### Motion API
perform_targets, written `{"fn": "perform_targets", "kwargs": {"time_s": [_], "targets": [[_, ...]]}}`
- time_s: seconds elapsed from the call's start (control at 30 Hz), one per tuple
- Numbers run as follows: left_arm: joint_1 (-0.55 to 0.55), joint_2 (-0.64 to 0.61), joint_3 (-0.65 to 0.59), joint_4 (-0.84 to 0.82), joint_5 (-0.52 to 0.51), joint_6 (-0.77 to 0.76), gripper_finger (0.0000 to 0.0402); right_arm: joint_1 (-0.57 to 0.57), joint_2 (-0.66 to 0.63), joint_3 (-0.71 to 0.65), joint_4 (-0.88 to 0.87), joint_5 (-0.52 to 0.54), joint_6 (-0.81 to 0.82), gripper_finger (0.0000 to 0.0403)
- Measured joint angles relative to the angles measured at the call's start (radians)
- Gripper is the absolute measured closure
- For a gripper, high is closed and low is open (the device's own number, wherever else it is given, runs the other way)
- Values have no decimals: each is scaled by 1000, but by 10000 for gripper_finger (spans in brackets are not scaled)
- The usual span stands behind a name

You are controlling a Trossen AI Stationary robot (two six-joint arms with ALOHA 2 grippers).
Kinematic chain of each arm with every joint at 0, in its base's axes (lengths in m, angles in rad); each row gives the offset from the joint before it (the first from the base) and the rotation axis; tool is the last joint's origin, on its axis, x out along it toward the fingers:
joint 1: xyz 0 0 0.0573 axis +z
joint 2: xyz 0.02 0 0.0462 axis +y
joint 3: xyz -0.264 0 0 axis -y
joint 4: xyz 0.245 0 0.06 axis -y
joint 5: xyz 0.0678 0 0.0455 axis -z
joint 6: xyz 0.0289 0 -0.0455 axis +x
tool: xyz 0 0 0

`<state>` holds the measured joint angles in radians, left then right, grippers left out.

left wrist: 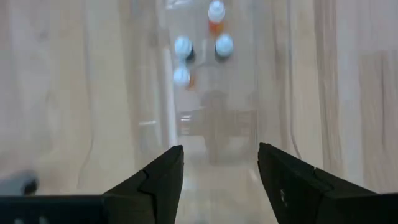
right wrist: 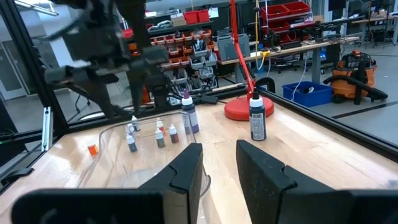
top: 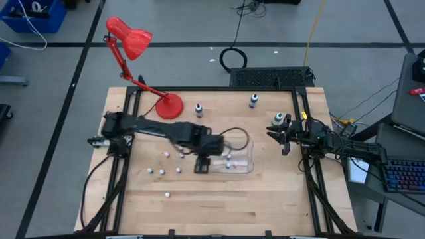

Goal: Pick & Place food coloring
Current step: Put the top small red food coloring bottle into the transparent bin

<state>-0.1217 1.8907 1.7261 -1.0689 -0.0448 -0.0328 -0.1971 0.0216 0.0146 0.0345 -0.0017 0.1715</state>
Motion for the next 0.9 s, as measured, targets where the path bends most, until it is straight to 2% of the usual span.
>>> {"fn": "perform_targets", "kwargs": {"time_s": [0.17, 0.3, 0.4, 0.57, 0.77, 0.9], "targets": [[-62, -217, -222, 120, -70, -138, 192, 0, 0, 0, 0, 0, 0, 314], [-103, -353, -389, 130, -84, -299, 192, 0, 0, 0, 0, 0, 0, 314], [-117, -433, -495, 132, -148, -421, 192, 0, 0, 0, 0, 0, 0, 314], [-81, -470, -629, 168, -224, -596, 192, 0, 0, 0, 0, 0, 0, 314], [25, -458, -730, 263, -96, -731, 192, 0, 0, 0, 0, 0, 0, 314], [88, -459, -750, 259, -84, -789, 192, 0, 0, 0, 0, 0, 0, 314]]}}
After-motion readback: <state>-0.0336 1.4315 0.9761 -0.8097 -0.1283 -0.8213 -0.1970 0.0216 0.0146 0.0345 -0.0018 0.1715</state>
